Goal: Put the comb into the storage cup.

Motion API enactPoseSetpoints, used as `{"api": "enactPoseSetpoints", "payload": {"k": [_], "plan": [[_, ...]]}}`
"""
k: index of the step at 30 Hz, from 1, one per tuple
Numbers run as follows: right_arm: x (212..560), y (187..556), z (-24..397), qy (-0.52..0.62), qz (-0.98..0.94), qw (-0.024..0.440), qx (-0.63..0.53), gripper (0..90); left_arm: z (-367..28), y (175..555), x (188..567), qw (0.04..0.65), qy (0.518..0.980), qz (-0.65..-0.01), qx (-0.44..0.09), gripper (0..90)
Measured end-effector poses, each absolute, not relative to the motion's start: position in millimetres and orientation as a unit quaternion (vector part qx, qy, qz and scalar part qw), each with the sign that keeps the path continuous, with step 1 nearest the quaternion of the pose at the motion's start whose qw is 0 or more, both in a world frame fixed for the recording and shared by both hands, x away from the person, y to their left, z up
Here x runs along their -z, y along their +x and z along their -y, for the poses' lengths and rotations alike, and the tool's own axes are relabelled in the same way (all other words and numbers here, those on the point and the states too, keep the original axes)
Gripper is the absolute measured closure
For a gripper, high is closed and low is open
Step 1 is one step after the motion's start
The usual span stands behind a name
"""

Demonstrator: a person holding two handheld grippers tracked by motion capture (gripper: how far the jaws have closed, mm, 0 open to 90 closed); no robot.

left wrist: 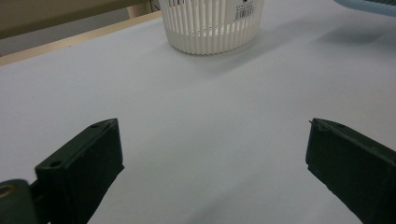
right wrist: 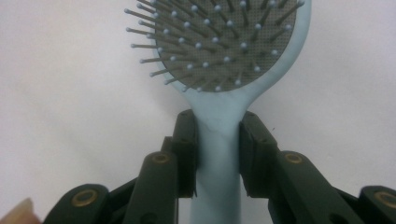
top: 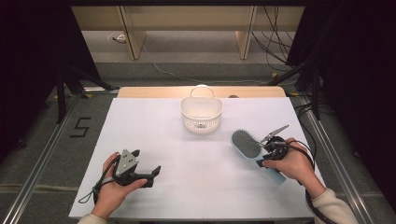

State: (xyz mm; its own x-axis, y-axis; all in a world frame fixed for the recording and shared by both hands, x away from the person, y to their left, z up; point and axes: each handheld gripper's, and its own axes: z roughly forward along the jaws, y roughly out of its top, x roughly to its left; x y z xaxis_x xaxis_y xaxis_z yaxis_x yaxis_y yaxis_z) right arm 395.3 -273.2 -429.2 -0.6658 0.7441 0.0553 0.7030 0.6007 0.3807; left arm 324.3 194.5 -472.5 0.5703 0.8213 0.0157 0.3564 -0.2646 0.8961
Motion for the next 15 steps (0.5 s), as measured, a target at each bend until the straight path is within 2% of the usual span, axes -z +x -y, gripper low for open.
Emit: {"api": "enactPoseSetpoints", "payload": {"k": [15], "plan": [[427.0, 396.5, 274.7, 0.411, -0.884, 0.07, -0.213, 71.4, -194.8, 324.3, 472.4, 0.464, 0.754, -0.39, -0.252, 3.6]]}}
